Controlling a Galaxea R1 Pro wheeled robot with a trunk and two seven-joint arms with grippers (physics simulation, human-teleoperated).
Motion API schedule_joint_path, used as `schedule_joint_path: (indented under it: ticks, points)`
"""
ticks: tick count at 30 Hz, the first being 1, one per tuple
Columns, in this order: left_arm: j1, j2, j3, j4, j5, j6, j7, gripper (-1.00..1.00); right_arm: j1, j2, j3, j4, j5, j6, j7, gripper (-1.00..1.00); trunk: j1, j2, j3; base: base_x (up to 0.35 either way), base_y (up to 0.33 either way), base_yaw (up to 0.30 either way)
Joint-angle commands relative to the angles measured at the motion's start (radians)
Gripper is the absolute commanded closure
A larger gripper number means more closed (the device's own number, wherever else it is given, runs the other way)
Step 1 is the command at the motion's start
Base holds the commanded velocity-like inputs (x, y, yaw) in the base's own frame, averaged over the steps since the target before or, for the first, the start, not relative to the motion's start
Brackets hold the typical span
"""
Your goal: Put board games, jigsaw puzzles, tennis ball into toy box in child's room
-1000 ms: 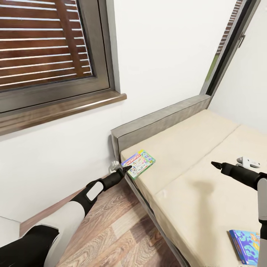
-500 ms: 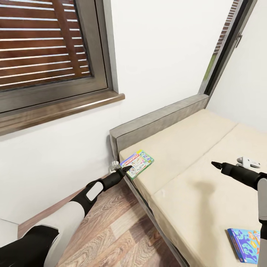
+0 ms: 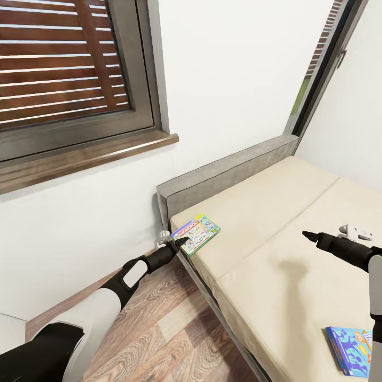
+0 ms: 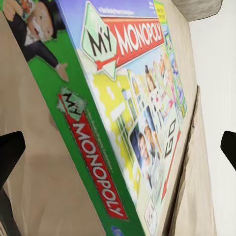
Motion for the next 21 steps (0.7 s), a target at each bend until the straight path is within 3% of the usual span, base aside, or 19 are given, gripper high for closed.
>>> schedule_joint_path:
  ticks: [1, 21]
  points:
    - [-0.001, 0.001, -0.003, 0.000, 0.010, 0.006, -0.001, -1.00, -0.001, 0.000, -0.001, -0.001, -0.009, 0.006, -0.003, -1.00, 0.000, 0.000, -0.001, 0.000, 0.000, -0.002]
    - [0.000, 0.002, -0.003, 0.000, 0.010, 0.006, -0.001, -1.00, -0.001, 0.000, -0.002, -0.001, -0.009, 0.007, -0.003, -1.00, 0.000, 0.000, -0.001, 0.000, 0.000, -0.051]
